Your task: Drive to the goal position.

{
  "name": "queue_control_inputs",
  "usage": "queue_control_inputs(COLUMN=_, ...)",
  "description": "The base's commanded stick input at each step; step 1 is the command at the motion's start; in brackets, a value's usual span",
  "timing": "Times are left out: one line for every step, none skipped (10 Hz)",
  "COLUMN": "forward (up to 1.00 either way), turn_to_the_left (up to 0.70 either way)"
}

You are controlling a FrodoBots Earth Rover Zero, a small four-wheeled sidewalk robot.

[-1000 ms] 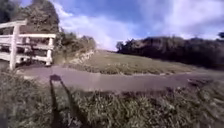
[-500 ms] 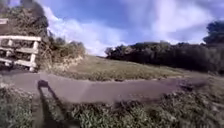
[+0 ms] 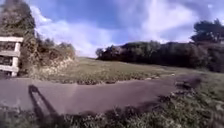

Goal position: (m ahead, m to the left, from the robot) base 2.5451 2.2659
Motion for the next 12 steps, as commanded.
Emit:
queue_control_inputs(forward=0.7, turn_to_the_left=-0.04)
queue_control_inputs(forward=0.7, turn_to_the_left=0.0)
queue_control_inputs(forward=0.7, turn_to_the_left=0.0)
queue_control_inputs(forward=0.7, turn_to_the_left=0.0)
queue_control_inputs(forward=0.7, turn_to_the_left=0.0)
queue_control_inputs(forward=0.7, turn_to_the_left=0.0)
queue_control_inputs(forward=0.7, turn_to_the_left=0.0)
queue_control_inputs(forward=0.7, turn_to_the_left=0.0)
queue_control_inputs(forward=0.7, turn_to_the_left=0.0)
queue_control_inputs(forward=0.7, turn_to_the_left=0.0)
queue_control_inputs(forward=0.7, turn_to_the_left=0.0)
queue_control_inputs(forward=0.7, turn_to_the_left=0.0)
